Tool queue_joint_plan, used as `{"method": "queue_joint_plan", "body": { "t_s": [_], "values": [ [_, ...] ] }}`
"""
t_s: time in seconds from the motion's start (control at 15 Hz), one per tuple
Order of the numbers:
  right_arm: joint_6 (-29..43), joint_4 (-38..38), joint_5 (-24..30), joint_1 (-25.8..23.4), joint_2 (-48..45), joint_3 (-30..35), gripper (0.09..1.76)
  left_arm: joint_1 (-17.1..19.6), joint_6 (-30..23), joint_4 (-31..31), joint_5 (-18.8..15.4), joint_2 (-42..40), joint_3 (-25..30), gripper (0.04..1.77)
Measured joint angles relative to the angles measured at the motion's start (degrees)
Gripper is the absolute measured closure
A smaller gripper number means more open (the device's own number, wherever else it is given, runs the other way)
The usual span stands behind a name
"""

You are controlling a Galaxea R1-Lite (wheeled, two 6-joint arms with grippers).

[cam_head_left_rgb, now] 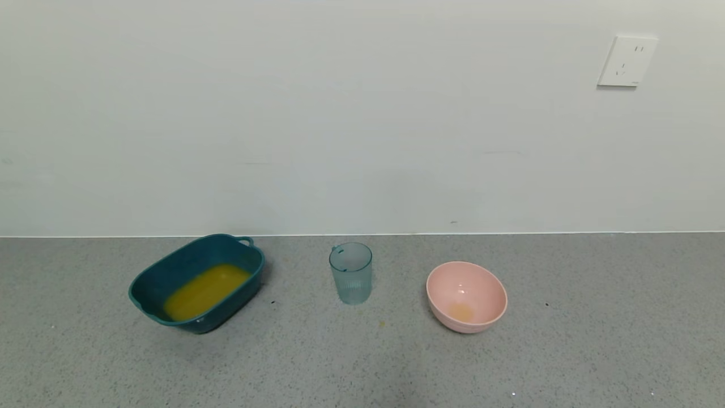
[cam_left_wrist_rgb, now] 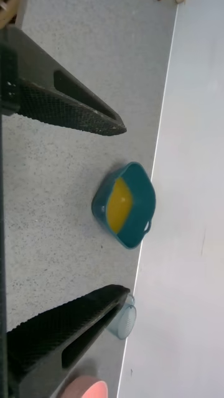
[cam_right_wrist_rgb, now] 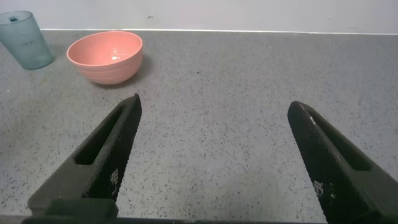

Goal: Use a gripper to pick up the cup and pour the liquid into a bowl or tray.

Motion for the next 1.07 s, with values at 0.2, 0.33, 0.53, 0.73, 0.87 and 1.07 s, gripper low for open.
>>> {"method": "queue_joint_plan", "body": {
  "t_s": [0.2,0.33,0.53,0.73,0.87,1.07],
  "values": [
    [0.0,0.0,0.0,0.0,0.0,0.0,0.14,0.1,-0.2,-3.7,-4.1,-3.5,5.1,0.09],
    [0.0,0.0,0.0,0.0,0.0,0.0,0.14,0.1,-0.2,-7.4,-7.3,-5.4,9.9,0.09],
    [0.0,0.0,0.0,0.0,0.0,0.0,0.14,0.1,-0.1,-14.0,-10.3,-7.4,17.5,0.09],
    [0.0,0.0,0.0,0.0,0.0,0.0,0.14,0.1,0.3,-19.1,-12.3,-7.9,23.2,0.09],
    [0.0,0.0,0.0,0.0,0.0,0.0,0.14,0.1,0.8,-22.1,-12.5,-8.0,26.5,0.09],
    [0.0,0.0,0.0,0.0,0.0,0.0,0.14,0.1,2.6,-21.5,-12.2,-8.1,29.5,0.09]
  ]
}}
